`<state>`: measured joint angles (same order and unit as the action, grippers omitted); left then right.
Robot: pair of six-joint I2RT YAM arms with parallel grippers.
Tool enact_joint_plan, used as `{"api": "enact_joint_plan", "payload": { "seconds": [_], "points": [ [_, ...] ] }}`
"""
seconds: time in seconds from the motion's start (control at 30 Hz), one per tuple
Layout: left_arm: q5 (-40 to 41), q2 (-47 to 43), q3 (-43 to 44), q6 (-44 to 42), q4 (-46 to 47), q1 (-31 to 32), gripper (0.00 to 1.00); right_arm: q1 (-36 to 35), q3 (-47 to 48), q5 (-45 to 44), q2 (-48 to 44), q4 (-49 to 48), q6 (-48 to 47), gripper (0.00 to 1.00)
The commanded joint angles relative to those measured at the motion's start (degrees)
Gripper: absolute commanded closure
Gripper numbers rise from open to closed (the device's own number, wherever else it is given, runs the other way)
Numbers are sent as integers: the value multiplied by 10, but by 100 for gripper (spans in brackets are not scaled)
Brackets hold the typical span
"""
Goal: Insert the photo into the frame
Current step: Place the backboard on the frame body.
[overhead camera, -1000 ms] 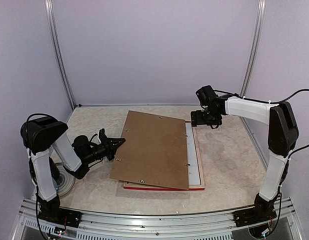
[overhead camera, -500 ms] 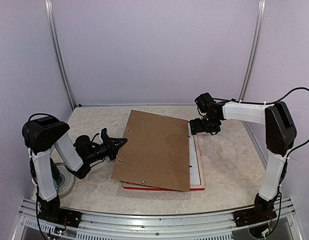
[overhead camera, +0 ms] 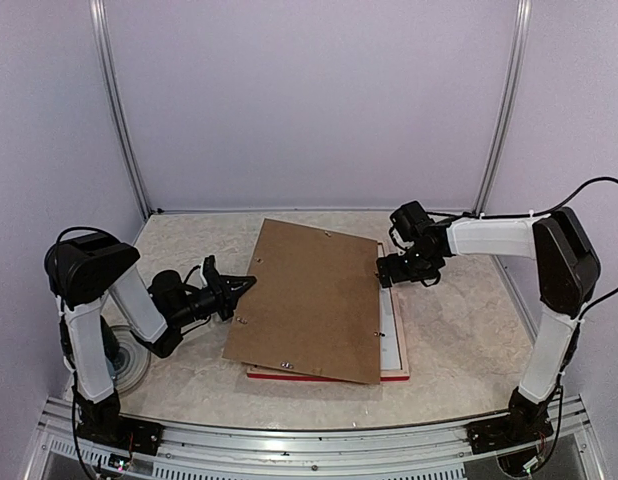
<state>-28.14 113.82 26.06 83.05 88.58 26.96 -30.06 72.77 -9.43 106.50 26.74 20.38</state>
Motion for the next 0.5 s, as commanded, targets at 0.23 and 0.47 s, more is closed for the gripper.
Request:
{"api": "enact_joint_plan", "payload": {
  "seconds": [0.23, 0.47],
  "points": [
    [-5, -19, 19, -2, 175, 5, 100, -24, -39, 3, -84, -3, -2, 3],
    [-4, -15, 27, -4, 176, 4, 100, -29, -78, -12, -135, 44, 12, 3]
  ]
}}
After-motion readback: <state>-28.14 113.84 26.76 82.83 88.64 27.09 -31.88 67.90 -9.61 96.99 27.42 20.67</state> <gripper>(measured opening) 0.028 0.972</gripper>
